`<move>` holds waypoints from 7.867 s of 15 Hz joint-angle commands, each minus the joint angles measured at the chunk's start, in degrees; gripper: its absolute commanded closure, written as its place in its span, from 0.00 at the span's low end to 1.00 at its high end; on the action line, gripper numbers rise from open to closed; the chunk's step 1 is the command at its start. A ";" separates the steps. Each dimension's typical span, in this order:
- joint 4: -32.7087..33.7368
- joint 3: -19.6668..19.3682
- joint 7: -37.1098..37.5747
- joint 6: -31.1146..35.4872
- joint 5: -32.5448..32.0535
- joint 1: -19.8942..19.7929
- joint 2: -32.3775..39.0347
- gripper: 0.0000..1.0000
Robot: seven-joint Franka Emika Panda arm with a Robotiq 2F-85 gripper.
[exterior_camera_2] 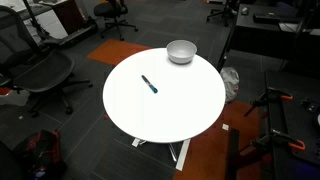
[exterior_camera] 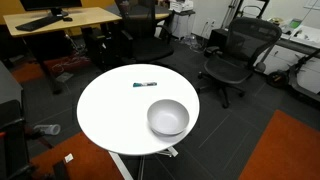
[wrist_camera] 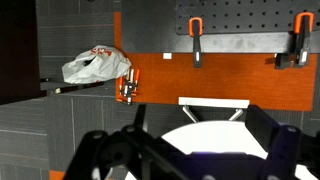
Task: Put the marker in the bowl
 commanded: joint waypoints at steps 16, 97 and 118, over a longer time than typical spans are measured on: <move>3.29 0.93 5.45 14.68 6.65 4.81 9.43 0.00; 67.84 -5.38 38.66 40.39 16.87 14.63 91.03 0.99; 40.22 -5.29 19.63 34.63 13.34 11.47 64.65 0.95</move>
